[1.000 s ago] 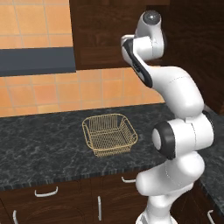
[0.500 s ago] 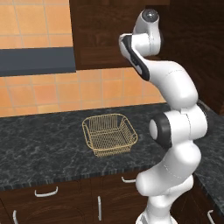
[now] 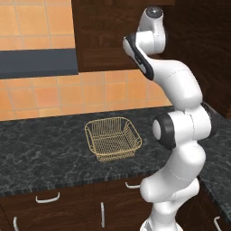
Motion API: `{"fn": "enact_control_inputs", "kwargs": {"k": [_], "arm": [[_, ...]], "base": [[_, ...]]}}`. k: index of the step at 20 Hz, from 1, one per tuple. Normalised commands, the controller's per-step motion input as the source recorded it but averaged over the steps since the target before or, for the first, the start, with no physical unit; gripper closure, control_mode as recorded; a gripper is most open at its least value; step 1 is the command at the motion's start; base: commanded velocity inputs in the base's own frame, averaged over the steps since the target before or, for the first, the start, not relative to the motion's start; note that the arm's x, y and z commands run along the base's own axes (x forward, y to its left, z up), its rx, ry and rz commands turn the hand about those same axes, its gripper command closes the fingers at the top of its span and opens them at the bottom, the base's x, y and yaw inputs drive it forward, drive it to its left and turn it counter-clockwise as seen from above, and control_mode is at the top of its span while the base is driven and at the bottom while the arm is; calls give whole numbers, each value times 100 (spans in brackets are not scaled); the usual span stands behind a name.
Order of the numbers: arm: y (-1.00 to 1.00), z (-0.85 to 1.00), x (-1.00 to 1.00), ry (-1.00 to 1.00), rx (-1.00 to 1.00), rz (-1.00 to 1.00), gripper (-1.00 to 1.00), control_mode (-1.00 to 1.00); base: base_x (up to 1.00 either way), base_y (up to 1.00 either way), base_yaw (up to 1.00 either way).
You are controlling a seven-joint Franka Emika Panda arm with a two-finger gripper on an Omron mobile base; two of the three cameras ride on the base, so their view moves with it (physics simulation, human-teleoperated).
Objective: Open the cabinet, pick up the bread from the cabinet and place it in the basket. Then move the basket to the dining counter.
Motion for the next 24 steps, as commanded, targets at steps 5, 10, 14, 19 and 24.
{"fn": "enact_control_inputs", "kwargs": {"k": [5, 10, 14, 19, 24], "arm": [[0, -5, 7, 0, -3, 0, -100, -100], [0, -2, 7, 1, 0, 0, -100, -100], [1, -1, 6, 3, 0, 0, -100, -100], [0, -16, 12, 7, -1, 0, -100, -100], [0, -28, 9, 3, -5, 0, -100, -100]], "base": [[0, 0, 0], [0, 0, 0], [0, 0, 0], [0, 0, 0], [0, 0, 0]]}}
